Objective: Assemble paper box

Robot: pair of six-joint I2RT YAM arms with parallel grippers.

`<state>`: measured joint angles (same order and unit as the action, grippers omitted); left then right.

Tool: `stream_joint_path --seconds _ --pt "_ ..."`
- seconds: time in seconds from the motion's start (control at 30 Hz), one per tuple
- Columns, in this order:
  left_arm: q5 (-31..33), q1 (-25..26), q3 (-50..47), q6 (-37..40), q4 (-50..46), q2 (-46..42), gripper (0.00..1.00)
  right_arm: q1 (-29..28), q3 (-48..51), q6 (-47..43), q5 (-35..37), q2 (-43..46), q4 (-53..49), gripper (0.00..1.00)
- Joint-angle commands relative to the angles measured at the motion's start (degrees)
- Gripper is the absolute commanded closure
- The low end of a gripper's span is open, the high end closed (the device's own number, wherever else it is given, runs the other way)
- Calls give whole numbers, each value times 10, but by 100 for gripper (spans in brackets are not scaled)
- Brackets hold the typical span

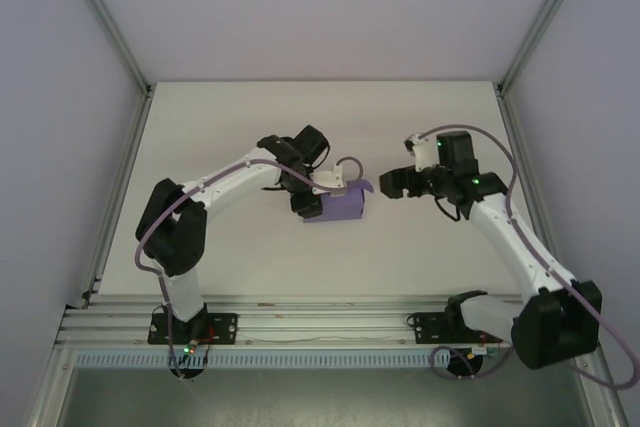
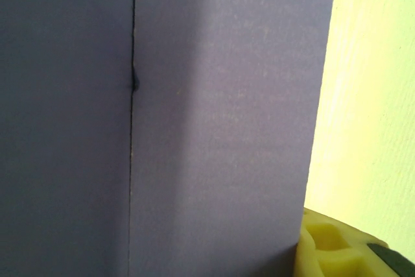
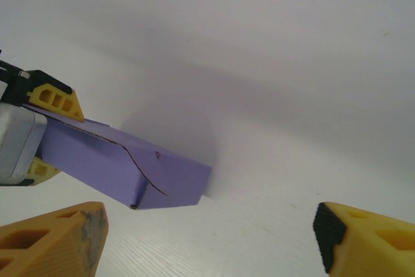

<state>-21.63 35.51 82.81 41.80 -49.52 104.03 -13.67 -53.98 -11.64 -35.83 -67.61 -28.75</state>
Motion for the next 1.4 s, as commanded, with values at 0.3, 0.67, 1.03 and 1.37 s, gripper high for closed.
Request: stream_joint_path --seconds 0.3,0.67,1.03,1.37 --pt "31 13 19 -38 11 23 58 -53 -42 -68 -51 -101 23 45" --pt "23 18 12 -37 22 16 55 -61 -57 -78 -62 -141 16 78" --pt "15 18 12 -54 47 15 55 -90 -4 31 9 -118 87 100" --pt "22 18 6 -74 56 23 55 -141 148 172 105 -74 274 100"
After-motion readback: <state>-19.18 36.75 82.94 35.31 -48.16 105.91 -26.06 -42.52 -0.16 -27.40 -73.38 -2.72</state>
